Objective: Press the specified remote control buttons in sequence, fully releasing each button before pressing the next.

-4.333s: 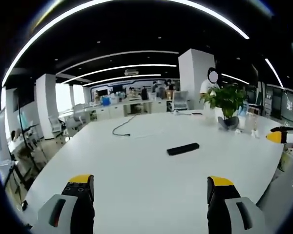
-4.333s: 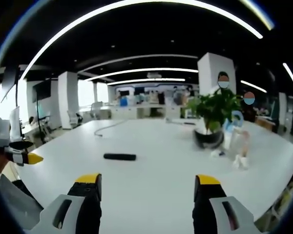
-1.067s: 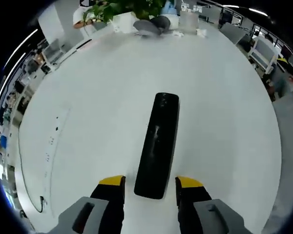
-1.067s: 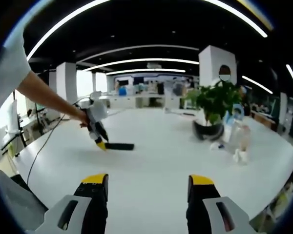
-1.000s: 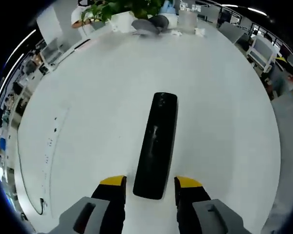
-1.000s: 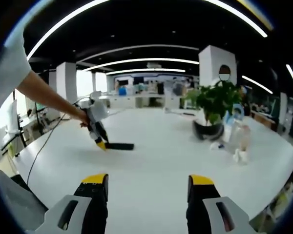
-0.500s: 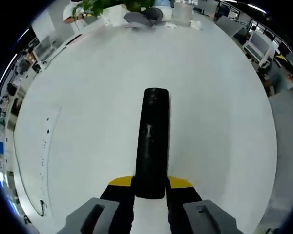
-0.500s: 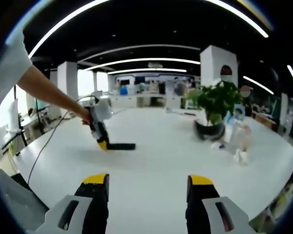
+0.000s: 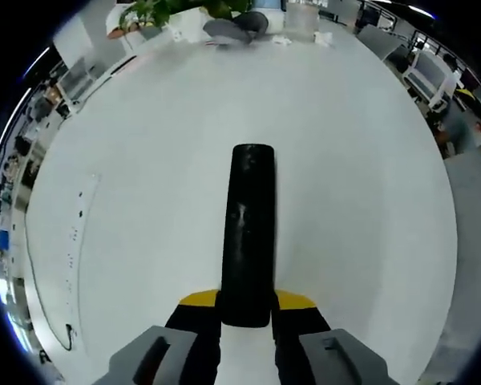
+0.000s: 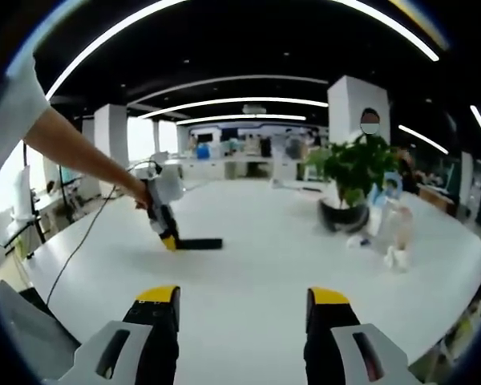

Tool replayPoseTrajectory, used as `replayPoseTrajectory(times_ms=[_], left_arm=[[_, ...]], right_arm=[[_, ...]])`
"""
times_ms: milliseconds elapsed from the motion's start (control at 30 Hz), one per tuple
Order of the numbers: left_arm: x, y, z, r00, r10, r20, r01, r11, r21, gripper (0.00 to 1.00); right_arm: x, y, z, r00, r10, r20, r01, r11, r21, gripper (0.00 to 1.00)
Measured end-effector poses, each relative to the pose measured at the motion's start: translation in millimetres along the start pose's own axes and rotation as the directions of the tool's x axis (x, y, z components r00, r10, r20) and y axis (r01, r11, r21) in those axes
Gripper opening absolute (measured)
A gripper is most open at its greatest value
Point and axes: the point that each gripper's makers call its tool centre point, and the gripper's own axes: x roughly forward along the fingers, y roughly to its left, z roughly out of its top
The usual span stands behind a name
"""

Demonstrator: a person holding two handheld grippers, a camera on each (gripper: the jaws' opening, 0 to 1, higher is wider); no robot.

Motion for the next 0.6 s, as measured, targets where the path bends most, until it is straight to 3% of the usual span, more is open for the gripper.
replayPoseTrajectory(times_ms=[600], left_arm=[[-0.2, -26.3, -4.6, 0.998, -0.002, -0.063, 0.005, 0.999, 0.042, 0.23]], right_arm=[[-1.5, 0.5, 2.7, 1.000, 0.008, 0.019, -0.008, 1.000, 0.013, 0.62]])
